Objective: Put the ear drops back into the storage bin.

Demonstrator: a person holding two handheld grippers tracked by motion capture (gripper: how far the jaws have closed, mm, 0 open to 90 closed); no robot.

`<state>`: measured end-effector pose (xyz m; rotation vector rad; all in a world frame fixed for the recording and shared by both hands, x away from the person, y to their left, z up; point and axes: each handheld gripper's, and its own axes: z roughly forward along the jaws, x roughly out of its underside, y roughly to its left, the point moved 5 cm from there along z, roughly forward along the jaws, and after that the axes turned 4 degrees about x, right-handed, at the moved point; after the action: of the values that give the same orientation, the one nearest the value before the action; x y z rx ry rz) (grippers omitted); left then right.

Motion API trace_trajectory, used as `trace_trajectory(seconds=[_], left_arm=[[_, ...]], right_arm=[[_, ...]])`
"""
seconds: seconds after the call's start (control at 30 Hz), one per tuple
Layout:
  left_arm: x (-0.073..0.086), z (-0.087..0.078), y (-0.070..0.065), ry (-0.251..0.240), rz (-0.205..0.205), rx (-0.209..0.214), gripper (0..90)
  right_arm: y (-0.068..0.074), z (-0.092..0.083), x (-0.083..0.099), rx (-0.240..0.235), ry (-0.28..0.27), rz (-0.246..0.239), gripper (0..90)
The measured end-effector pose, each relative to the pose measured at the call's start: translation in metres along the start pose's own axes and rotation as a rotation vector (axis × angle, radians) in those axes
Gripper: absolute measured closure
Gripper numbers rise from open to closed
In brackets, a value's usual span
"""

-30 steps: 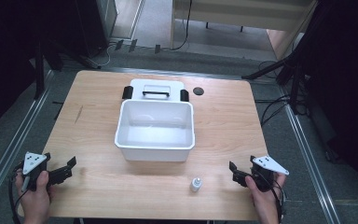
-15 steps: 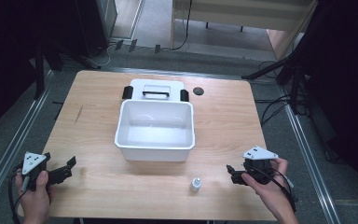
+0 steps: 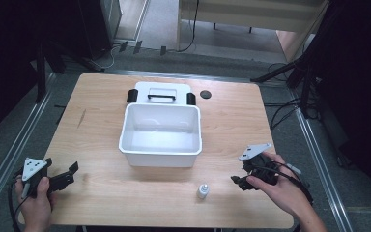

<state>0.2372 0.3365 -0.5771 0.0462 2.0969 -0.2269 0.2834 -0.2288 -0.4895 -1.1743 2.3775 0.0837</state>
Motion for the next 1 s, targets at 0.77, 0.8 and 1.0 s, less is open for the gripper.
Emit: trace_trajectory(seconds=[0.77,0.8,1.0], left_arm=[[0.0,0.0,0.001,-0.003,-0.006,0.0,7.2],[0.0,0.0,0.001,-0.003,-0.006,0.0,7.2],[0.0,0.0,0.002,-0.011,-0.016,0.004,7.2]], right_arm=[[0.043,-0.021,-0.029,-0.172,0.256,-0.23,20.8],[0.046,-0.022,-0.032,-0.183,0.253,-0.234,20.6],[0.053,-0.022,-0.042,-0.184,0.238,-0.258,26.5]])
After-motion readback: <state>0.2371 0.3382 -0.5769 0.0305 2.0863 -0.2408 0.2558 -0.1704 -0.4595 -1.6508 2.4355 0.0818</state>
